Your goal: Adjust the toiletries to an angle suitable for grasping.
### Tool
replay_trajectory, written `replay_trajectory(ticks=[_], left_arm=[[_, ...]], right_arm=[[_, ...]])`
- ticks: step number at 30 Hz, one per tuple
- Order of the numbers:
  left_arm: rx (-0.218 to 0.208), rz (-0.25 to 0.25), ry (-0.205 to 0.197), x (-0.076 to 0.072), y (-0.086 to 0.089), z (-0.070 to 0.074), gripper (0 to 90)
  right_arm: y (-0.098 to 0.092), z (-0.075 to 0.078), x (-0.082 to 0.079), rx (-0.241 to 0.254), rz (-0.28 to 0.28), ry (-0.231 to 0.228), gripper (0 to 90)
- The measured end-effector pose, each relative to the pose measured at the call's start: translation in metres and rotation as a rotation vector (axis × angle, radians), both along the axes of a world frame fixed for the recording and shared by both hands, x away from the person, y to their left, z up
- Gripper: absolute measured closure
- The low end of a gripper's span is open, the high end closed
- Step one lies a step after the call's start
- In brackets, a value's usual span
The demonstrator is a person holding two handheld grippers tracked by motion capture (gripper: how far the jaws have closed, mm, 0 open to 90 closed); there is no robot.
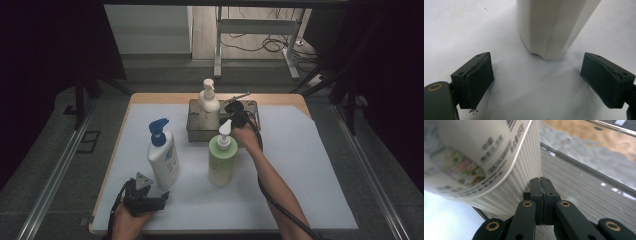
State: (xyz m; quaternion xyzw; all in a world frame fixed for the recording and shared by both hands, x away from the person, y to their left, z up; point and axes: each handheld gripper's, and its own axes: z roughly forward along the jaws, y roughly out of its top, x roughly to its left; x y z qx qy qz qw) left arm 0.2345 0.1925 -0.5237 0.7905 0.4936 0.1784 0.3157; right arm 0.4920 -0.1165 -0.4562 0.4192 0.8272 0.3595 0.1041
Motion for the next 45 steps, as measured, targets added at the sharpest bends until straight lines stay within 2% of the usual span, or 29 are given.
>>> replay_trajectory(ticks=[6,19,45], left_arm=[[0.000,0.000,0.000,0.000,0.000,0.000,10.8],[0.000,0.000,0.000,0.000,0.000,0.000,10.7],[0.000,0.000,0.000,0.000,0.000,0.000,10.7]], right_arm=[[0.003,0.000,0.001,0.026,0.021,0.023,89.0],[0.012,-0.003,0.003,0.041,0.050,0.052,88.9],[0.042,-0.006,0.002,0.038,0.126,0.047,89.2]])
